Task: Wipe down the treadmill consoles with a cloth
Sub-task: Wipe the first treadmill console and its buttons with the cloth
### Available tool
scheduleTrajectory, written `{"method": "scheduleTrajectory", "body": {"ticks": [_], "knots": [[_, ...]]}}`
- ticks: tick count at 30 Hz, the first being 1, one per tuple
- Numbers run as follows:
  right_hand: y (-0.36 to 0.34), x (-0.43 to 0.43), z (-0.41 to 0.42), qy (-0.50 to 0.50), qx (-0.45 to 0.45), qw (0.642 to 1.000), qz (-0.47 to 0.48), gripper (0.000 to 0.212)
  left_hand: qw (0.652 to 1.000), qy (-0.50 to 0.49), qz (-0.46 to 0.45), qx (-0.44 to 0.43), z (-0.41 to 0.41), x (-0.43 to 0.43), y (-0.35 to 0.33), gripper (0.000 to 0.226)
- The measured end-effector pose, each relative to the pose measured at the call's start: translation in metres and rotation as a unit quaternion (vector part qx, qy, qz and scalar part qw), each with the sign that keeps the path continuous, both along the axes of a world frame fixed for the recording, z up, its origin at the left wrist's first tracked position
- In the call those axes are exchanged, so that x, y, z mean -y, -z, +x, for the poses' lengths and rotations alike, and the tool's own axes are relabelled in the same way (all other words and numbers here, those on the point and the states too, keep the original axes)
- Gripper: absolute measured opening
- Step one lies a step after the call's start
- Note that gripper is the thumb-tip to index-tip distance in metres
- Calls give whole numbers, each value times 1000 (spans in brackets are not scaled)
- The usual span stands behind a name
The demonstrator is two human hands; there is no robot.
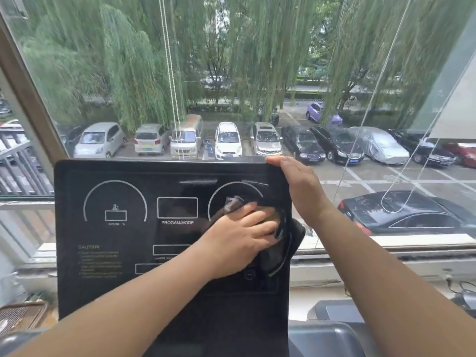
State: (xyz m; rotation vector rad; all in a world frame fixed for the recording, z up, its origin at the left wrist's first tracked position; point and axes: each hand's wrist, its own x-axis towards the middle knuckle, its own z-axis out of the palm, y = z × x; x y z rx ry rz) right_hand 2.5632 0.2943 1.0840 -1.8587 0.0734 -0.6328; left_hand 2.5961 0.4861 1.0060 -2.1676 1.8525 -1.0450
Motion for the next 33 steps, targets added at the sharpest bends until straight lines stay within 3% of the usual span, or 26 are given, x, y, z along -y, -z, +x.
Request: {"method": "scheduleTrajectory", "body": {"ticks": [6,8,11,14,16,20,22,24,27,30,33], "knots": [[1,-3,0,9,-1,1000,-12,43,961,-164,-205,-89,-7,34,-20,55],[2,-4,-1,29,7,998,-52,47,972,-128,-177,-87,-20,44,0,53],[0,-6,-4,42,8,996,-84,49,998,-20,-46,-31,-21,39,23,47],[3,-5,-3,46,16,995,-87,47,999,41,28,-12,-9,27,7,42],[6,-5,0,52,20,995,-83,46,1000,30,-5,4,5,22,-15,42],[11,-8,3,77,30,992,-95,47,975,-105,-192,-36,18,10,-34,46],[11,-13,1,96,41,986,-128,41,964,-143,-215,-66,5,11,-18,47],[11,-18,0,113,43,979,-162,36,969,-137,-188,-80,-9,10,8,45],[13,-21,0,137,51,967,-208,31,996,-36,-60,-52,-17,-10,38,45],[20,-22,2,153,62,958,-234,32,999,31,42,-14,-4,-34,16,43],[25,-26,4,166,70,951,-252,34,998,-30,-56,1,23,-45,-15,43]]}}
